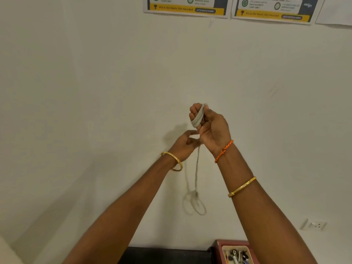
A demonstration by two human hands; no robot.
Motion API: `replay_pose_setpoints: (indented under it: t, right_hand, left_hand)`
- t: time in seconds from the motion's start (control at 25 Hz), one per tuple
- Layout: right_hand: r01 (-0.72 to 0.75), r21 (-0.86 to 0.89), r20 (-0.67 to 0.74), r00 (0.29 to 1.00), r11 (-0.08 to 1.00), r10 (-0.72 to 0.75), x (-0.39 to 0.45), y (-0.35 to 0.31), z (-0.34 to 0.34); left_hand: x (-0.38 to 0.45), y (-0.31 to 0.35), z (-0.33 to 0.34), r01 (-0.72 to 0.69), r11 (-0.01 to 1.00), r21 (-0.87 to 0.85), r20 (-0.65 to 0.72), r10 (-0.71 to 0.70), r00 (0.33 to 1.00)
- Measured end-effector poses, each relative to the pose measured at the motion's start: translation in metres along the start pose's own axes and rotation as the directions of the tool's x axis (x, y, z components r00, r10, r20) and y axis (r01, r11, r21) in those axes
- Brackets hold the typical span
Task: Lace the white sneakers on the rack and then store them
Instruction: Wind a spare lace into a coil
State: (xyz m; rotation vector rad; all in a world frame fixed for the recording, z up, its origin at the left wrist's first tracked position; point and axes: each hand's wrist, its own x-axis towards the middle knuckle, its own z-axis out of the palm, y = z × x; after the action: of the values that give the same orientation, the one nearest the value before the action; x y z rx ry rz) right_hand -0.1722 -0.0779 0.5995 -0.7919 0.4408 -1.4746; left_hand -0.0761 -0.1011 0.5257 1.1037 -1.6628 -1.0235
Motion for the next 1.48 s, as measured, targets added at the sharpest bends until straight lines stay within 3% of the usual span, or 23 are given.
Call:
replay_pose_setpoints:
  t: [0.08, 0.16, 0.24, 0.32, 0.4, 0.52, 0.6, 0.68, 0.8, 0.88, 0.96, 1.08, 1.16, 1.24, 1.32, 1.4, 1.48]
  right_hand:
    - [0.019, -0.015, 0.003, 1.0, 1.0, -0.019, 0.002, 0.001, 0.002]
    - [0.105, -0.062, -0.021, 0.994, 0.993, -0.107, 0.009, 0.0, -0.002]
    - [0.21, -0.236, -0.076, 0.969, 0.949, -0.234, 0.02, 0.004, -0.015]
    - [0.258, -0.514, -0.073, 0.937, 0.818, -0.342, 0.026, 0.017, -0.036]
    - [0.257, -0.742, 0.009, 0.927, 0.619, -0.374, 0.024, 0.033, -0.06]
    - [0.217, -0.92, 0.139, 0.959, 0.325, -0.247, 0.013, 0.046, -0.084]
    - [0.151, -0.959, 0.131, 0.986, 0.24, -0.1, 0.004, 0.046, -0.089]
    - [0.075, -0.941, 0.082, 0.997, 0.331, 0.005, -0.004, 0.041, -0.084]
    - [-0.038, -0.792, 0.032, 0.994, 0.609, 0.103, -0.012, 0.029, -0.068]
    - [-0.11, -0.609, 0.022, 0.988, 0.785, 0.155, -0.016, 0.021, -0.059]
    - [-0.168, -0.32, 0.044, 0.981, 0.933, 0.191, -0.017, 0.016, -0.05]
    - [-0.048, 0.066, 0.002, 0.999, 0.997, 0.048, -0.009, 0.011, -0.04]
    - [0.155, 0.111, -0.154, 0.979, 0.982, -0.137, 0.008, 0.011, -0.04]
    - [0.281, -0.076, -0.312, 0.905, 0.957, -0.29, 0.026, 0.014, -0.054]
    - [0.201, -0.459, -0.367, 0.844, 0.866, -0.391, 0.035, 0.024, -0.079]
    - [0.019, -0.779, -0.28, 0.884, 0.627, -0.375, 0.027, 0.038, -0.105]
    - [-0.066, -0.923, -0.142, 0.974, 0.38, -0.177, 0.007, 0.046, -0.118]
  left_hand:
    - [0.003, 0.014, 0.003, -0.086, 0.996, 0.022, -0.047, 0.087, 0.995]
    - [0.0, 0.013, 0.002, -0.078, 0.997, -0.004, -0.04, 0.078, 0.996]
    - [-0.003, 0.005, 0.002, -0.033, 0.999, -0.028, -0.014, 0.033, 0.999]
    - [-0.002, 0.0, -0.001, -0.019, 0.999, 0.046, -0.005, 0.019, 1.0]
    - [0.0, -0.001, -0.006, -0.017, 0.986, 0.168, -0.012, 0.019, 1.0]
    - [0.001, -0.001, -0.017, -0.018, 0.968, 0.252, -0.05, 0.032, 0.998]
    - [0.003, -0.002, -0.024, -0.01, 0.964, 0.264, -0.08, 0.033, 0.996]
    - [0.005, -0.005, -0.029, 0.0, 0.979, 0.203, -0.089, 0.019, 0.996]
    - [0.005, -0.012, -0.028, 0.038, 0.999, -0.006, -0.081, -0.039, 0.996]
    - [0.002, -0.017, -0.025, 0.067, 0.994, -0.084, -0.057, -0.072, 0.996]
    - [-0.001, -0.024, -0.023, 0.088, 0.993, -0.085, -0.028, -0.09, 0.996]
    - [-0.005, -0.032, -0.015, 0.114, 0.989, -0.094, 0.05, -0.109, 0.993]
    - [-0.01, -0.034, -0.01, 0.115, 0.991, -0.064, 0.132, -0.106, 0.986]
    - [-0.015, -0.031, -0.005, 0.09, 0.996, 0.01, 0.19, -0.09, 0.978]
    - [-0.016, -0.025, -0.007, 0.041, 0.996, 0.085, 0.191, -0.057, 0.98]
    - [-0.012, -0.019, -0.015, -0.006, 0.979, 0.203, 0.14, -0.023, 0.99]
    - [-0.006, -0.015, -0.027, -0.032, 0.95, 0.311, 0.051, 0.017, 0.999]
